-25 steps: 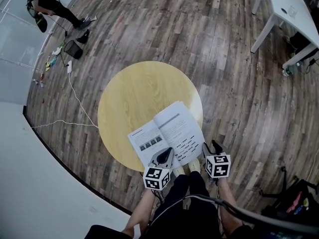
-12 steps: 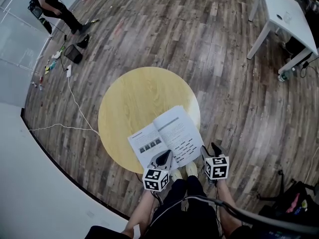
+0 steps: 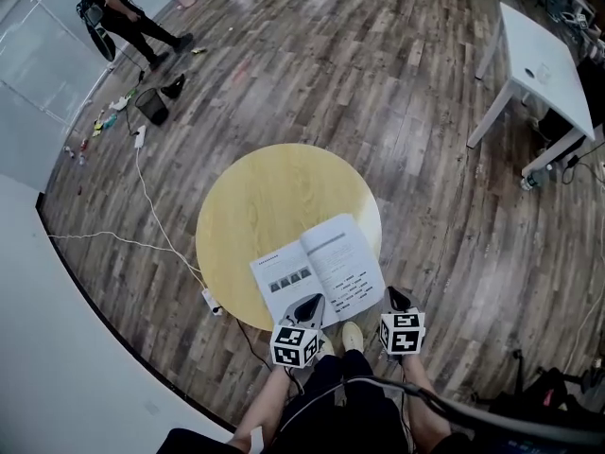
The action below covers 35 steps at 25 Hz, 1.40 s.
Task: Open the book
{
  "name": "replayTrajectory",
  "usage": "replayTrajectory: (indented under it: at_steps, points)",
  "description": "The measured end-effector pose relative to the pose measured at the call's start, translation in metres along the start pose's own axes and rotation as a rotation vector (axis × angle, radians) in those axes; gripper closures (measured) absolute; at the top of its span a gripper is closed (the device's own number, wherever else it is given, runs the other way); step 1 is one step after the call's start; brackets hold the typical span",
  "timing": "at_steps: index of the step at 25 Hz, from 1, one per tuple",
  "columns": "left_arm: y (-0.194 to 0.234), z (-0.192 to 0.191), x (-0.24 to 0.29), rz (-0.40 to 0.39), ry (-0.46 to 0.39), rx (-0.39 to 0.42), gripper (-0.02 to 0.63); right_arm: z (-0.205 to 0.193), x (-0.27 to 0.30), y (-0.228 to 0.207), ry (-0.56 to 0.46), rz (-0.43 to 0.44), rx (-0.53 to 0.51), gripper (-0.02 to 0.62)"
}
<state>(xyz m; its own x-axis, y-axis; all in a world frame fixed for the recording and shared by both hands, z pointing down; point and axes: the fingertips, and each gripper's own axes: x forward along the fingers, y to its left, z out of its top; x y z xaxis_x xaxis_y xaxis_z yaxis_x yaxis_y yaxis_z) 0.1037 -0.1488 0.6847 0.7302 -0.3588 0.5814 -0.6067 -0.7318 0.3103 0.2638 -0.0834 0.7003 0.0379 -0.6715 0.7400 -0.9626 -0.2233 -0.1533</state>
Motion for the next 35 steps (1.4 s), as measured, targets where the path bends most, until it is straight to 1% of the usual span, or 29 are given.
replayTrajectory:
  at_steps: [4, 13, 22, 29, 35]
  points:
    - [0.004, 0.006, -0.019, 0.024, -0.032, -0.003, 0.607, 0.012, -0.011, 0.027, -0.024, 0.041, -0.039, 0.589]
    - [0.024, 0.04, -0.066, 0.098, -0.144, -0.002, 0.607, 0.045, -0.034, 0.099, -0.096, 0.153, -0.16, 0.591]
    - [0.05, 0.082, -0.12, 0.192, -0.259, 0.019, 0.607, 0.106, -0.051, 0.173, -0.218, 0.26, -0.284, 0.591]
    - [0.063, 0.108, -0.172, 0.24, -0.36, 0.029, 0.607, 0.132, -0.077, 0.223, -0.305, 0.314, -0.344, 0.591]
    - [0.071, 0.124, -0.202, 0.278, -0.425, 0.029, 0.607, 0.153, -0.096, 0.254, -0.363, 0.352, -0.389, 0.591]
